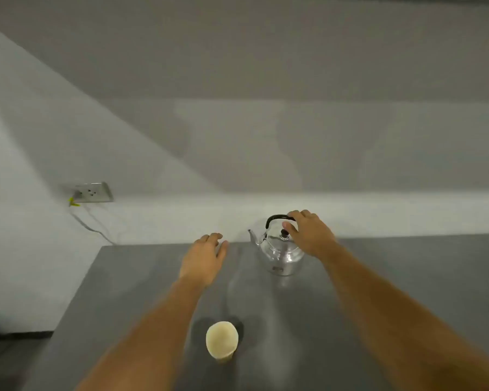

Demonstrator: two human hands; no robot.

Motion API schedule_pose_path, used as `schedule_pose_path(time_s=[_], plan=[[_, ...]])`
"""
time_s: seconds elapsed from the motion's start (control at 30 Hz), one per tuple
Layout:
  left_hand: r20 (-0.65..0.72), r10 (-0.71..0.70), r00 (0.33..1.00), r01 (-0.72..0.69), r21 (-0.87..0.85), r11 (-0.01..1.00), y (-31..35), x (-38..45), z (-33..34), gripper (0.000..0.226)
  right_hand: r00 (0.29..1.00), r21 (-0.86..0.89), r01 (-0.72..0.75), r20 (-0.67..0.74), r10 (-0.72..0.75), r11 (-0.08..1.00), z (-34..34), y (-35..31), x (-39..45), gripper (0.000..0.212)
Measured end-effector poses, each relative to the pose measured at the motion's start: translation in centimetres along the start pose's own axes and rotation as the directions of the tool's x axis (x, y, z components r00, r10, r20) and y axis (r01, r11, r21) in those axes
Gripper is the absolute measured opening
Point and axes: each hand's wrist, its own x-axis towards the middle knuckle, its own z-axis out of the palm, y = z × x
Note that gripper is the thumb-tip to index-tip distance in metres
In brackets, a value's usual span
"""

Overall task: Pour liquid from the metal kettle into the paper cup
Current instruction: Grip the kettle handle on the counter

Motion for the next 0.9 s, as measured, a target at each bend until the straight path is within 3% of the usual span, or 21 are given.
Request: schedule_pose_path(time_s=[0.2,0.5,0.67,0.9], plan=[[0.017,-0.056,0.998,0.057,-0.050,0.997,-1.2,2.3,2.0,0.041,0.990,0.026,-0.070,0.120,0.067,0.997,2.0,1.9,5.0,0.053],[0.046,-0.074,0.996,0.078,-0.087,0.993,-3.0,2.6,4.0,0.036,0.955,0.223,-0.249,0.220,0.200,0.943,4.1,3.4,7.9,0.054],[0.038,-0.081,0.996,0.084,-0.097,0.992,-3.9,2.0,4.4,0.037,0.945,0.295,-0.300,0.219,0.242,0.907,5.1,3.0,7.6,0.070],[0.056,-0.100,0.993,0.107,-0.156,0.982,-4.3,-0.6,4.2,0.037,0.944,0.331,-0.326,0.165,0.286,0.885,5.1,2.1,4.4,0.071]])
